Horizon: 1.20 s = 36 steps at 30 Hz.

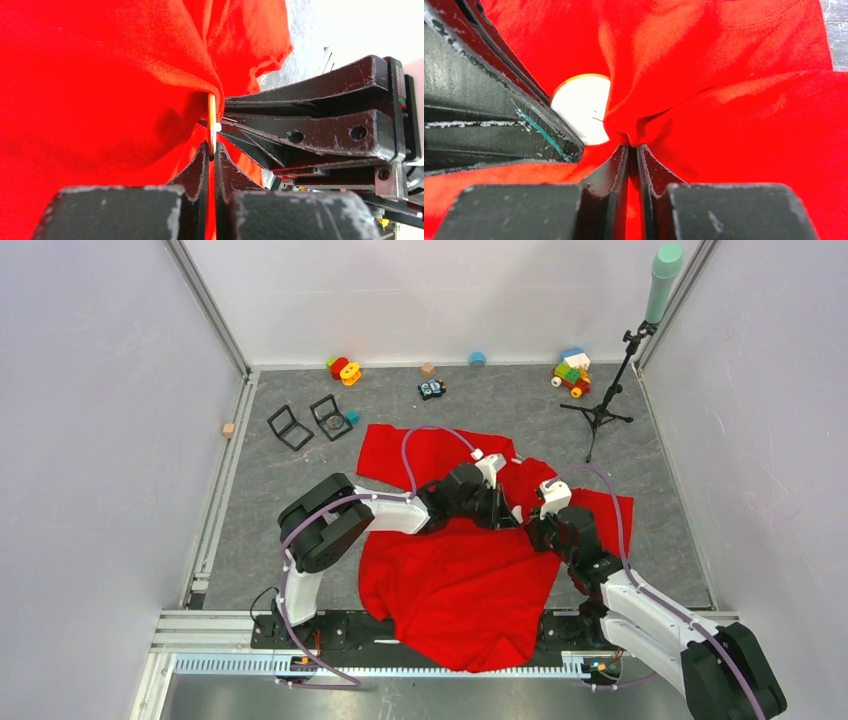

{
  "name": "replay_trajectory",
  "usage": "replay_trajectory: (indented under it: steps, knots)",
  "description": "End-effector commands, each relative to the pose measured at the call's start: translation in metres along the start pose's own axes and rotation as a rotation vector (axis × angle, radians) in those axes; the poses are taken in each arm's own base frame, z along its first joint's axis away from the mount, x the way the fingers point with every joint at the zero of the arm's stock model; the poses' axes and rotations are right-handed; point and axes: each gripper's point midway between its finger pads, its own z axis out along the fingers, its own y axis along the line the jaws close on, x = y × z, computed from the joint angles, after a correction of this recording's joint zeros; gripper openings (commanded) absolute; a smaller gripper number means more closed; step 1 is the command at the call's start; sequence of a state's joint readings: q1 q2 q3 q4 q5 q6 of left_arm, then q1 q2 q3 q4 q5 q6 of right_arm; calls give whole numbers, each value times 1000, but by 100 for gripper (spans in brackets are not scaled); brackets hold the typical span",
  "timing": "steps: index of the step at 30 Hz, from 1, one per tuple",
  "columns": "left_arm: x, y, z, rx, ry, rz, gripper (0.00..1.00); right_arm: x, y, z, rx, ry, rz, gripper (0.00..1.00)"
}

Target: Pin the brooch onto the clothing

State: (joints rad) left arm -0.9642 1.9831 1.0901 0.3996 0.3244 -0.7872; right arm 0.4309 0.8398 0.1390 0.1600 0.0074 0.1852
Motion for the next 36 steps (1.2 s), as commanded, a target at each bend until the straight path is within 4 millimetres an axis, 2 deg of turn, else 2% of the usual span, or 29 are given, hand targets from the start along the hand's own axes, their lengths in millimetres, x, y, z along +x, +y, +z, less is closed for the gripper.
replay_trajectory:
  steps: [1, 3, 7, 8, 10, 14, 17, 22, 25, 28, 36]
  knots:
    - [-21, -44, -13, 164, -57, 121, 2, -3, 1, 1, -9, -23, -8, 13]
    - [-18, -47, -13, 192, -38, 136, 2, -4, 1, 1, -8, -26, -8, 10]
    - [-11, -51, -16, 230, -16, 161, 2, -5, 2, 0, -8, -16, -3, 11]
    - [-10, -51, -19, 229, -15, 166, 2, -9, 2, -1, -9, -25, -3, 15]
    - [-10, -50, -25, 227, -18, 168, 2, -14, 8, -6, -41, -28, -1, 28]
    - [-8, -53, -40, 239, -10, 154, 2, -37, 25, -21, -126, -78, -9, 57]
    - [-1, -53, -53, 249, 8, 137, 2, -48, 40, -36, -209, -93, -19, 71]
    - [19, -55, -79, 281, 53, 132, 2, -70, 74, -64, -405, -183, -59, 87]
    - [26, -56, -95, 298, 63, 122, 2, -78, 97, -82, -549, -220, -96, 89]
    - [39, -64, -115, 350, 91, 145, 2, -85, 108, -95, -624, -257, -123, 92]
    - [72, -60, -158, 378, 121, 203, 2, -91, 146, -133, -910, -324, -159, 90]
